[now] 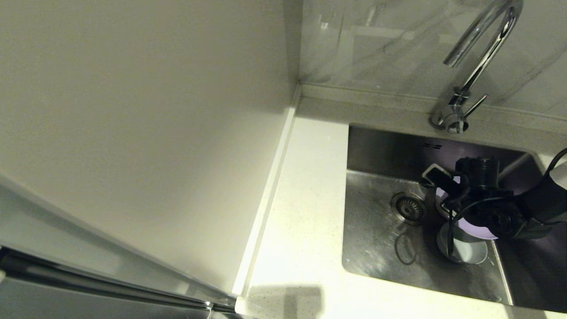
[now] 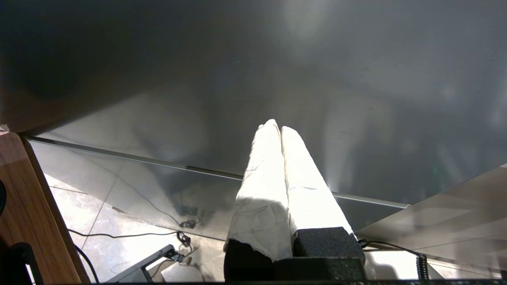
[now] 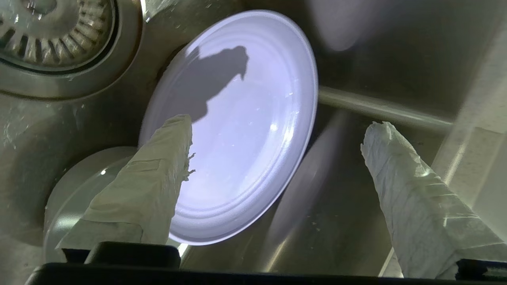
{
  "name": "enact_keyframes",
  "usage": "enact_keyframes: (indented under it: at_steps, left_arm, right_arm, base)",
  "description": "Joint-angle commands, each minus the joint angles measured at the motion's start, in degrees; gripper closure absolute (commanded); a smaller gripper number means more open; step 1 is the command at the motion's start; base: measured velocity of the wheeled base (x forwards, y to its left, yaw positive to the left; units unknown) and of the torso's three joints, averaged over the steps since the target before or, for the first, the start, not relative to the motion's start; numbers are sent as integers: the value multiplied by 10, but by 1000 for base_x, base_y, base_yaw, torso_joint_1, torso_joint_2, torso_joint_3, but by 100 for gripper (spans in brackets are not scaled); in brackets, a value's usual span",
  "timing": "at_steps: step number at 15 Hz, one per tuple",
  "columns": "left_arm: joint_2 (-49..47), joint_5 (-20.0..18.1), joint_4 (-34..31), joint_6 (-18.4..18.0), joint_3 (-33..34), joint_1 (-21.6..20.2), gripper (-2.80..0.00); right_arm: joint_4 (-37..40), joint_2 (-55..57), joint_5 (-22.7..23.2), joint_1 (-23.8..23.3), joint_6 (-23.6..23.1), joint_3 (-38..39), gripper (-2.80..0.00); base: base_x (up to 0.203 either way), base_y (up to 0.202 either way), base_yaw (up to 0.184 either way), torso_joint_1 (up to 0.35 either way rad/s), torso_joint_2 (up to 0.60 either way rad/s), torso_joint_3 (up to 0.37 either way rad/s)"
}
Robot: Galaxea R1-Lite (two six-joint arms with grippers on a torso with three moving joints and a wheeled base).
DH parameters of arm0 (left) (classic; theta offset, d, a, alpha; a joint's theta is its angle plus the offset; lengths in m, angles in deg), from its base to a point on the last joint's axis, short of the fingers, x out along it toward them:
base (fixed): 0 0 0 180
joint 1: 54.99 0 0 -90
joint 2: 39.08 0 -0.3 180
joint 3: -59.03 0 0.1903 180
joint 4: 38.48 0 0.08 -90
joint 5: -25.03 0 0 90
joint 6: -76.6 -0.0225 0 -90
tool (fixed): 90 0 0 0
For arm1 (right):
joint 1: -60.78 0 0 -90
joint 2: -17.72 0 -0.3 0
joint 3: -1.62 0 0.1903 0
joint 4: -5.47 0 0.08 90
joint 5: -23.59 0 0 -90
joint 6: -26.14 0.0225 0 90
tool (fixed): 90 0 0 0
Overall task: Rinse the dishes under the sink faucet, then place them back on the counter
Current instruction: Put a plate back to the table from the sink
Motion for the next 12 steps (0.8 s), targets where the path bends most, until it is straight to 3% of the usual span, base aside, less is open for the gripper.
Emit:
enact_keyframes:
  at_steps: [1, 6, 12]
  left_arm:
    - [0, 0, 0, 0, 2, 0, 0]
    - [0, 0, 0, 0, 2, 0, 0]
    - [0, 0, 0, 0, 2, 0, 0]
  right_arm:
    - [-2, -13, -1, 1, -2, 7, -280]
    - [12, -13, 11, 1, -1, 55, -280]
    - [53, 1, 31, 2, 17, 49, -280]
  base:
    - [0, 0, 0, 0, 0, 0]
    - [0, 0, 0, 0, 0, 0]
    - [0, 0, 0, 0, 0, 0]
